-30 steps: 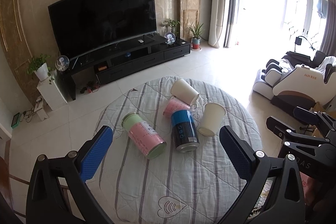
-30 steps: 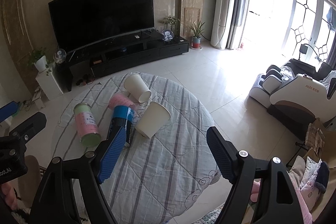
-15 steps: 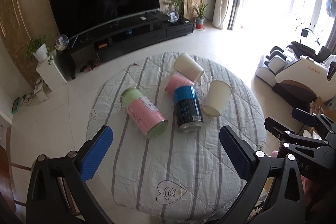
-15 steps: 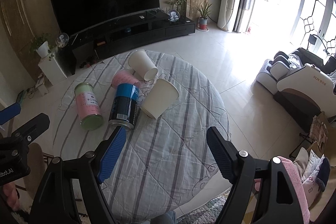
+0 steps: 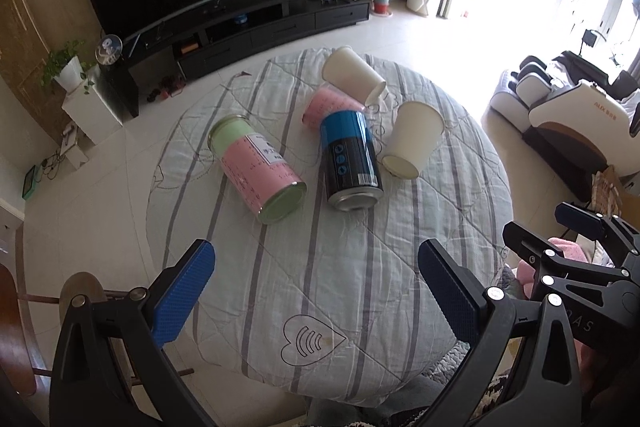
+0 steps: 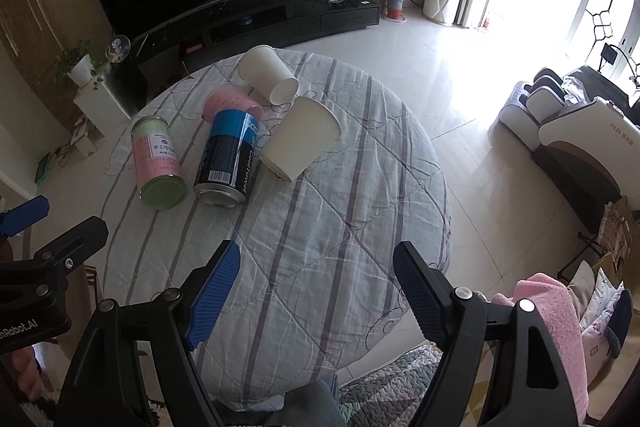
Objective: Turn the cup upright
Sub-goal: 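Move the right tool toward the blue-and-black can lying on its side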
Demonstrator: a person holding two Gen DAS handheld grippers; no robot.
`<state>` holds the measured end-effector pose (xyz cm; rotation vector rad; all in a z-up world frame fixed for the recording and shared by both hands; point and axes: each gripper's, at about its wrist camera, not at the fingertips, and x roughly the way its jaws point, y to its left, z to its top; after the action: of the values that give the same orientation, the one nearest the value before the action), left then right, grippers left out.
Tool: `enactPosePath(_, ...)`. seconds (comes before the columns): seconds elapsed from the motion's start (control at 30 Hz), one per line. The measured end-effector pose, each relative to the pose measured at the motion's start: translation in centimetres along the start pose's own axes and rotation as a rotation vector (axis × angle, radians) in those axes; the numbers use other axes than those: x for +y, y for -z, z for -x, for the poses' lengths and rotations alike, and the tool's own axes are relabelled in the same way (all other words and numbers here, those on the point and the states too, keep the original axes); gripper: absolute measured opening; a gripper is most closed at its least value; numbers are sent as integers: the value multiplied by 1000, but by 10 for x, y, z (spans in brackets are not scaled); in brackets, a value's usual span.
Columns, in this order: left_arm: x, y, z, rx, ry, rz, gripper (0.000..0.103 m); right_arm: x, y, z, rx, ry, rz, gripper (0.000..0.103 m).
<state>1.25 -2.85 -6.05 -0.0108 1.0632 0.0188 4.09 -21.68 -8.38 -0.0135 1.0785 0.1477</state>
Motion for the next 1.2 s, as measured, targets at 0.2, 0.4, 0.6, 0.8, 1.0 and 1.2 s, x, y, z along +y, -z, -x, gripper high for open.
enactPosePath(0.2,-3,1,-4,29,-24,19,103,-6,-2,-8,23,-30,9,80)
enactPosePath(0.4,-5,1,-5,48,-38,53,103,-10,-6,-13,35,-63,26,80)
enactPosePath(0.6,-16,-10,-15,67,-24,47,103,-20,-7,-20,57,-55,18,80)
enactPosePath(0.8,-28,-41,-56,145,38,26,103,-45,-7,-24,72,7,-85,80)
enactPosePath(1.0,-40,-77,-104,187,84,-6,103,-69,-2,-35,119,75,-216,80)
enactPosePath(1.2,-42,-86,-156,274,81,-20,102,-82,5,-49,170,117,-304,80)
